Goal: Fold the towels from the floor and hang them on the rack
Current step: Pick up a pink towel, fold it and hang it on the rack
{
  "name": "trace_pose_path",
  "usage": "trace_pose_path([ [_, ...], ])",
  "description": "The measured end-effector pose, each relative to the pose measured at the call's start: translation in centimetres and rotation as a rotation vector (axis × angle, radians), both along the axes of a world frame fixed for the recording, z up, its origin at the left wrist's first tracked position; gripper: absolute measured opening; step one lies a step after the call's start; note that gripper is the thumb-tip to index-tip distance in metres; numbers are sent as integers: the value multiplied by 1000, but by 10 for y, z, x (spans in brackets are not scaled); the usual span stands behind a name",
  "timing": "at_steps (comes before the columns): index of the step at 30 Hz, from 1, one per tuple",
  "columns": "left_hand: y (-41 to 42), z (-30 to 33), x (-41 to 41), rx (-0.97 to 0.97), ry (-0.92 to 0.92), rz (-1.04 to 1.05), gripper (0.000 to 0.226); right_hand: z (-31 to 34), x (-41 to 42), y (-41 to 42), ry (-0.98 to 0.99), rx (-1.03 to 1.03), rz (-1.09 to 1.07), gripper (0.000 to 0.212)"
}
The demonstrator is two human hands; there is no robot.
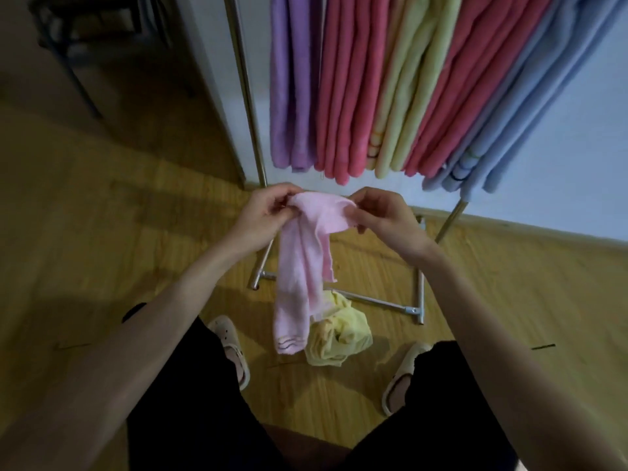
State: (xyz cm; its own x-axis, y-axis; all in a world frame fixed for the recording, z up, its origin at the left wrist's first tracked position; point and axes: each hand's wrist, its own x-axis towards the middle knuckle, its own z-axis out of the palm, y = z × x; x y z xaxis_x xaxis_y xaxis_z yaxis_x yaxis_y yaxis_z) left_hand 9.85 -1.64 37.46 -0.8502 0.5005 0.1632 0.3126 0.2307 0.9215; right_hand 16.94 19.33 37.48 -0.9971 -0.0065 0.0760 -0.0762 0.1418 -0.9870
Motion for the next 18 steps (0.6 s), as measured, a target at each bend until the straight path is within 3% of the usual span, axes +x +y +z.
trace_pose_path([
  [4,3,36,7,115,-129,-44,26,51,14,-1,66,-155,-7,9],
  [7,7,59,8,96,-145,-123,22,88,21,-10,159,-193,21,8],
  [12,20,87,13,15,-50,-176,31,133,20,-35,238,-200,17,13],
  [16,16,87,11,-42,199,-63,18,144,12,-45,228,-232,-117,11],
  [18,5,84,11,-23,233,-13,17,143,11,-48,191,-265,-170,13],
])
